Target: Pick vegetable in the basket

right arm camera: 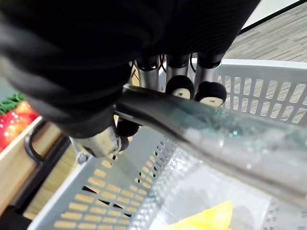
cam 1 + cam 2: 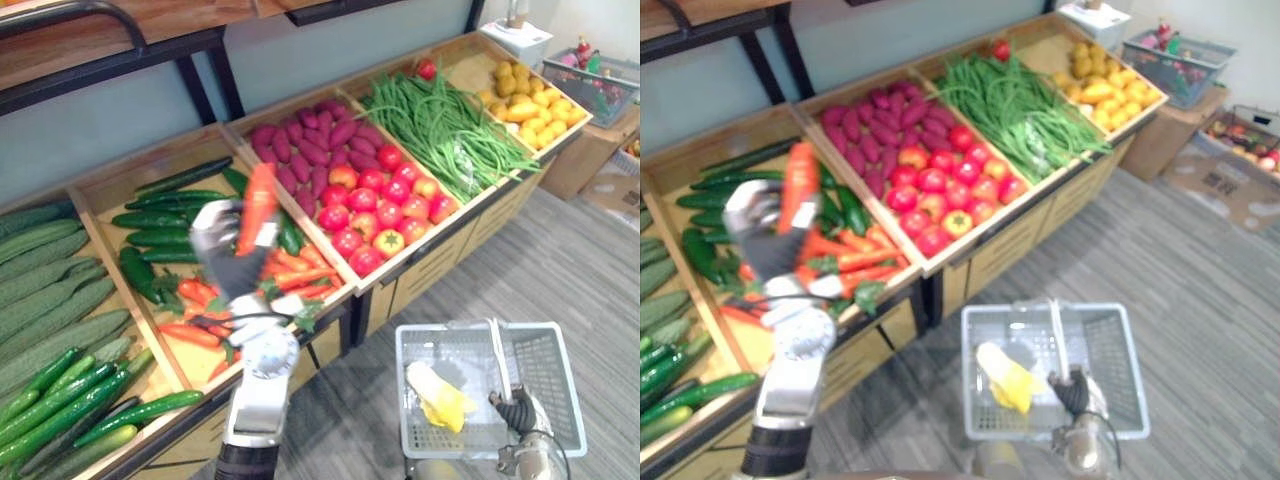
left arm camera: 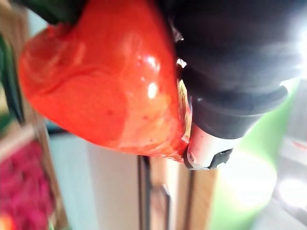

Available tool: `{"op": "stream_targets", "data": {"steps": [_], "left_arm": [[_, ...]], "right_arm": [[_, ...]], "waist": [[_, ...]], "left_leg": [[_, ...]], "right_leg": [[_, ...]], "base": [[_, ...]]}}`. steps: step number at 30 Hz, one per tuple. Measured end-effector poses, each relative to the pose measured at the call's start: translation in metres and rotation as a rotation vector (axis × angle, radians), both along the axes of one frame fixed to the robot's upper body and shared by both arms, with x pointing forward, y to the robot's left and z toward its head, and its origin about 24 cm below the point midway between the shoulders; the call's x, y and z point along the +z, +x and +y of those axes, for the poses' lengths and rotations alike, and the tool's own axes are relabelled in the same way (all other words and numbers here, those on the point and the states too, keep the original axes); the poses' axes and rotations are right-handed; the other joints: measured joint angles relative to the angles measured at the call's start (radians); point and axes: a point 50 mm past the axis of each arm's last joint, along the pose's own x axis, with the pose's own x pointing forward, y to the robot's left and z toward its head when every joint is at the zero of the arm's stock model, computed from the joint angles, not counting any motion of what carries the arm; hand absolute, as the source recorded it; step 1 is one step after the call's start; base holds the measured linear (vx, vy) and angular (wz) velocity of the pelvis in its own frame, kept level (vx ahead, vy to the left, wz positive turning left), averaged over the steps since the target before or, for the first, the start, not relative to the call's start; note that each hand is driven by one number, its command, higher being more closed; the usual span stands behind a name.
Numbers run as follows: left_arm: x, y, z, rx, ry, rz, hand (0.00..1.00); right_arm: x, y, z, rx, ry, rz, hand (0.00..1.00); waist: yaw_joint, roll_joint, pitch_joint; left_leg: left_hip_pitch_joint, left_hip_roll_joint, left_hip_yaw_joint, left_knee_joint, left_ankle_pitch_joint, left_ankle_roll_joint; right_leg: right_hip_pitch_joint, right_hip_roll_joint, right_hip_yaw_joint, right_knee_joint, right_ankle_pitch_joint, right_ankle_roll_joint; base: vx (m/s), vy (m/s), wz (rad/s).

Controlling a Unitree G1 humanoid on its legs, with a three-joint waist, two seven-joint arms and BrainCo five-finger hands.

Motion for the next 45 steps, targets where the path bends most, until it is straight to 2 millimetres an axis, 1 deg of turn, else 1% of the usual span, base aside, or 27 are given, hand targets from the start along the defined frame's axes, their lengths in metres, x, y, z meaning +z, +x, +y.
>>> {"op": "stream_targets", "data": {"steps": [2,3,4,6,7,8,9,11,13,15,17,19,20,21,22,24,28,30,31,33,35,36,37,40,42,43,45], "left_arm": [[0.0,-0.001,-0.016,-0.1,0.022,0.001,1.0],[-0.003,-0.001,-0.026,-0.156,0.037,0.014,1.0],[-0.025,0.001,-0.055,-0.318,0.09,0.121,1.0],[-0.034,0.0,-0.07,-0.407,0.13,0.166,1.0],[-0.034,-0.001,-0.073,-0.425,0.136,0.169,1.0],[-0.036,-0.004,-0.083,-0.475,0.151,0.176,1.0],[-0.039,-0.003,-0.088,-0.5,0.163,0.184,1.0],[-0.055,-0.006,-0.115,-0.655,0.234,0.253,1.0],[-0.066,-0.011,-0.129,-0.735,0.284,0.298,1.0],[-0.076,-0.019,-0.145,-0.818,0.316,0.339,1.0],[-0.084,-0.021,-0.15,-0.84,0.341,0.371,1.0],[-0.1,-0.02,-0.152,-0.846,0.391,0.429,1.0],[-0.111,-0.021,-0.153,-0.846,0.435,0.468,1.0],[-0.117,-0.021,-0.154,-0.846,0.46,0.489,1.0],[-0.132,-0.023,-0.153,-0.846,0.501,0.546,1.0],[-0.145,-0.023,-0.15,-0.833,0.548,0.597,1.0],[-0.163,-0.026,-0.147,-0.821,0.599,0.677,1.0],[-0.178,-0.028,-0.143,-0.803,0.667,0.733,1.0],[-0.18,-0.029,-0.142,-0.801,0.676,0.74,1.0],[-0.191,-0.029,-0.137,-0.776,0.706,0.798,1.0],[-0.197,-0.03,-0.133,-0.75,0.752,0.814,1.0],[-0.2,-0.03,-0.132,-0.737,0.761,0.822,0.0],[-0.2,-0.03,-0.131,-0.73,0.773,0.823,0.0],[-0.205,-0.03,-0.129,-0.717,0.812,0.837,0.0],[-0.207,-0.031,-0.128,-0.714,0.825,0.85,0.0],[-0.205,-0.034,-0.136,-0.755,0.869,0.82,0.0],[-0.205,-0.031,-0.138,-0.766,0.904,0.812,0.0]], "right_arm": [[0.006,0.004,-0.003,0.012,-0.012,-0.023,1.0],[0.009,0.004,-0.004,0.018,-0.009,-0.029,1.0],[0.01,0.003,-0.002,0.022,0.021,-0.03,1.0],[0.01,0.001,-0.002,0.029,0.04,-0.024,1.0],[0.01,0.0,-0.002,0.031,0.041,-0.022,1.0],[0.012,0.0,-0.002,0.033,0.04,-0.028,1.0],[0.012,-0.001,-0.003,0.032,0.04,-0.025,1.0],[0.016,-0.002,-0.008,0.043,0.049,-0.027,1.0],[0.021,0.001,-0.01,0.059,0.04,-0.04,1.0],[0.028,0.002,-0.011,0.057,0.039,-0.068,1.0],[0.031,0.002,-0.01,0.053,0.055,-0.086,1.0],[0.032,0.001,-0.009,0.051,0.063,-0.096,1.0],[0.033,0.001,-0.009,0.05,0.064,-0.099,1.0],[0.033,0.001,-0.009,0.05,0.065,-0.098,1.0],[0.032,0.0,-0.008,0.046,0.07,-0.096,1.0],[0.031,-0.001,-0.006,0.037,0.088,-0.101,1.0],[0.03,-0.001,-0.001,0.021,0.125,-0.111,1.0],[0.032,-0.002,0.001,0.023,0.13,-0.125,1.0],[0.033,-0.002,0.001,0.023,0.131,-0.126,1.0],[0.032,-0.001,0.003,0.02,0.142,-0.129,1.0],[0.031,-0.001,0.006,0.03,0.148,-0.127,1.0],[0.031,-0.001,0.007,0.034,0.151,-0.126,1.0],[0.031,-0.001,0.008,0.035,0.152,-0.126,1.0],[0.03,-0.001,0.011,0.044,0.157,-0.12,1.0],[0.029,-0.001,0.014,0.057,0.163,-0.117,1.0],[0.026,-0.001,0.019,0.055,0.182,-0.115,1.0],[0.025,-0.002,0.019,0.05,0.188,-0.111,1.0]], "waist": [[-0.005,0.01,-0.006],[-0.019,0.015,-0.009],[-0.023,0.016,-0.009],[-0.024,0.015,-0.009],[-0.023,0.015,-0.009],[-0.025,0.015,-0.009],[-0.025,0.015,-0.008],[-0.025,0.014,-0.008],[-0.029,0.014,-0.008],[-0.041,0.013,-0.008],[-0.046,0.011,-0.007],[-0.05,0.007,-0.005],[-0.052,0.007,-0.005],[-0.052,0.006,-0.004],[-0.053,0.002,-0.001],[-0.056,0.0,0.0],[-0.057,-0.009,0.0],[-0.058,-0.02,0.001],[-0.058,-0.022,0.001],[-0.067,-0.039,0.001],[-0.079,-0.047,-0.002],[-0.084,-0.051,-0.004],[-0.084,-0.052,-0.005],[-0.088,-0.068,-0.007],[-0.098,-0.074,-0.006],[-0.105,-0.076,-0.007],[-0.105,-0.078,-0.007]], "left_leg": [[0.002,-0.005,0.007,0.0,-0.002,0.001],[0.002,-0.007,0.008,0.0,-0.002,0.001],[0.017,-0.008,0.034,-0.002,-0.005,0.004],[0.016,-0.012,0.042,-0.001,-0.01,0.008],[0.015,-0.013,0.048,-0.001,-0.01,0.008],[0.015,-0.016,0.057,-0.001,-0.01,0.009],[0.016,-0.016,0.057,-0.001,-0.01,0.009],[0.017,-0.02,0.058,-0.002,-0.01,0.009],[0.019,-0.021,0.059,-0.004,-0.01,0.009],[0.022,-0.023,0.059,-0.007,-0.011,0.011],[0.028,-0.025,0.061,-0.014,-0.01,0.012],[0.035,-0.027,0.067,-0.018,-0.01,0.013],[0.035,-0.029,0.07,-0.018,-0.011,0.014],[0.035,-0.029,0.074,-0.018,-0.011,0.015],[0.038,-0.03,0.083,-0.018,-0.011,0.015],[0.042,-0.032,0.085,-0.018,-0.011,0.015],[0.052,-0.036,0.094,-0.023,-0.012,0.016],[0.055,-0.041,0.11,-0.029,-0.013,0.018],[0.055,-0.042,0.11,-0.029,-0.014,0.019],[0.054,-0.047,0.115,-0.03,-0.014,0.02],[0.055,-0.049,0.119,-0.032,-0.014,0.02],[0.056,-0.051,0.124,-0.033,-0.015,0.021],[0.058,-0.051,0.127,-0.033,-0.015,0.021],[0.068,-0.052,0.138,-0.036,-0.015,0.021],[0.068,-0.053,0.137,-0.036,-0.016,0.022],[0.069,-0.057,0.137,-0.036,-0.018,0.025],[0.069,-0.057,0.136,-0.035,-0.018,0.025]], "right_leg": [[-0.003,-0.002,0.014,0.0,0.001,0.002],[-0.004,-0.004,0.016,0.0,0.002,0.003],[-0.004,-0.005,0.043,0.0,0.008,0.003],[-0.012,-0.009,0.055,0.0,0.01,0.005],[-0.016,-0.011,0.059,0.0,0.01,0.005],[-0.019,-0.013,0.066,0.0,0.011,0.007],[-0.018,-0.014,0.066,0.0,0.011,0.007],[-0.018,-0.016,0.067,0.0,0.012,0.009],[-0.018,-0.017,0.07,0.0,0.013,0.01],[-0.018,-0.017,0.073,0.0,0.014,0.012],[-0.017,-0.017,0.08,0.0,0.016,0.013],[-0.015,-0.016,0.086,0.0,0.016,0.014],[-0.017,-0.017,0.089,0.0,0.016,0.015],[-0.018,-0.017,0.091,0.0,0.017,0.015],[-0.019,-0.017,0.095,0.0,0.017,0.016],[-0.019,-0.017,0.097,0.0,0.017,0.016],[-0.019,-0.016,0.112,0.0,0.019,0.019],[-0.023,-0.017,0.122,0.0,0.02,0.021],[-0.024,-0.017,0.123,0.0,0.02,0.021],[-0.03,-0.02,0.131,0.0,0.021,0.022],[-0.033,-0.02,0.138,0.0,0.021,0.023],[-0.035,-0.02,0.142,0.0,0.022,0.024],[-0.035,-0.02,0.143,0.0,0.022,0.025],[-0.034,-0.017,0.148,0.0,0.023,0.026],[-0.034,-0.019,0.148,0.0,0.024,0.027],[-0.033,-0.022,0.148,0.0,0.024,0.027],[-0.033,-0.023,0.148,0.0,0.024,0.028]], "base": [[-0.01,0.001,-0.15],[-0.05,-0.035,-0.3],[-0.07,-0.052,-0.31],[-0.07,-0.042,-0.28],[-0.03,-0.019,-0.19],[-0.02,-0.016,-0.11],[-0.02,-0.025,-0.05],[-0.01,-0.017,0.0],[-0.01,-0.028,-0.04],[0.0,-0.017,-0.01],[0.0,-0.029,-0.06],[0.0,-0.026,-0.1],[0.0,-0.018,-0.06],[0.0,-0.031,-0.09],[0.0,-0.028,-0.08],[0.0,-0.037,-0.08],[-0.02,-0.039,-0.09],[-0.03,-0.041,-0.13],[-0.02,-0.028,-0.15],[-0.02,-0.035,-0.1],[-0.01,-0.038,-0.07],[0.0,-0.034,-0.1],[0.0,-0.041,-0.12],[0.01,-0.034,-0.09],[-0.01,-0.072,0.01],[-0.02,-0.115,0.01],[-0.03,-0.086,0.01]]}}
